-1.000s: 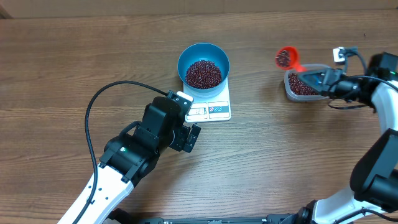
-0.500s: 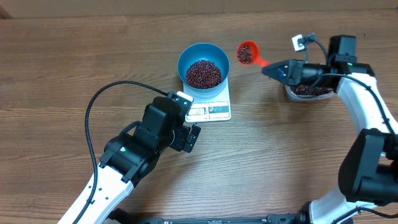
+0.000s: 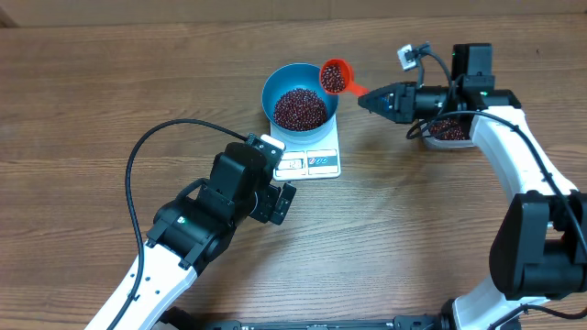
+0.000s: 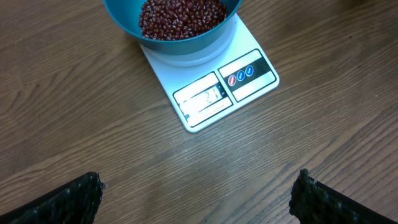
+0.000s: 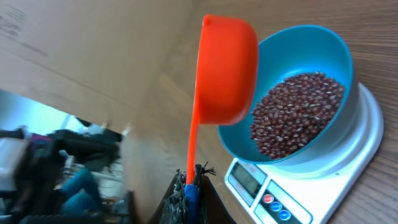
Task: Scoop item into bowl and weigh 150g on scale
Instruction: 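Lift the filled red cup and carry it over the blue bowl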
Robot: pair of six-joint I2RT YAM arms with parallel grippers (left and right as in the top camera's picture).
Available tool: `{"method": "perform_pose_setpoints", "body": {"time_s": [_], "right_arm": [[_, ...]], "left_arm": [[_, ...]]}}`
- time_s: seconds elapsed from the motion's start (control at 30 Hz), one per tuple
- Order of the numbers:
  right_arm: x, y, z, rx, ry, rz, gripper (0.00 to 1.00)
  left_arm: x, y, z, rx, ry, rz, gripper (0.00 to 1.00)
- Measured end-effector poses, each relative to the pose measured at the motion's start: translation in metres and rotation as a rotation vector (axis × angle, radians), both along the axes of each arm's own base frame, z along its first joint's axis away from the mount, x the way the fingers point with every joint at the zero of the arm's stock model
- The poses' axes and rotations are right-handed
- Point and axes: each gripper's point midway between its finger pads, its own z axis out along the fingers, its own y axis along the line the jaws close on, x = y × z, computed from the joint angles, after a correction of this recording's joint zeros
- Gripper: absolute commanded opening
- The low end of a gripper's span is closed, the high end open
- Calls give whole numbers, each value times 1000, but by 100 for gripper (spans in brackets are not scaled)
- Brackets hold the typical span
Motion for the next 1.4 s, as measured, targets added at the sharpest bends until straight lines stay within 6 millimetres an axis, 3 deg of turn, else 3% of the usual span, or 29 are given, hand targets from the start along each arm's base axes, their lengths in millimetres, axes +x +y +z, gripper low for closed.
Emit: {"method": "perform_pose_setpoints", "body": {"time_s": [0.3,0.53,0.73,1.17,1.4], "right_arm": [[5,23,-20,-143,-32,-22,4],[15,24,-37,-278,-53,-90,4],[22,20,-42,-352,-129,-97,4],[16,38,-44,-453,-410,83,4],[17,37,-45,-481,-467,110,4]], "left_arm": [[0,0,0,0,0,0,99],[0,0,0,0,0,0,99],[0,0,0,0,0,0,100],[0,0,0,0,0,0,100],[0,0,0,0,0,0,100]]}}
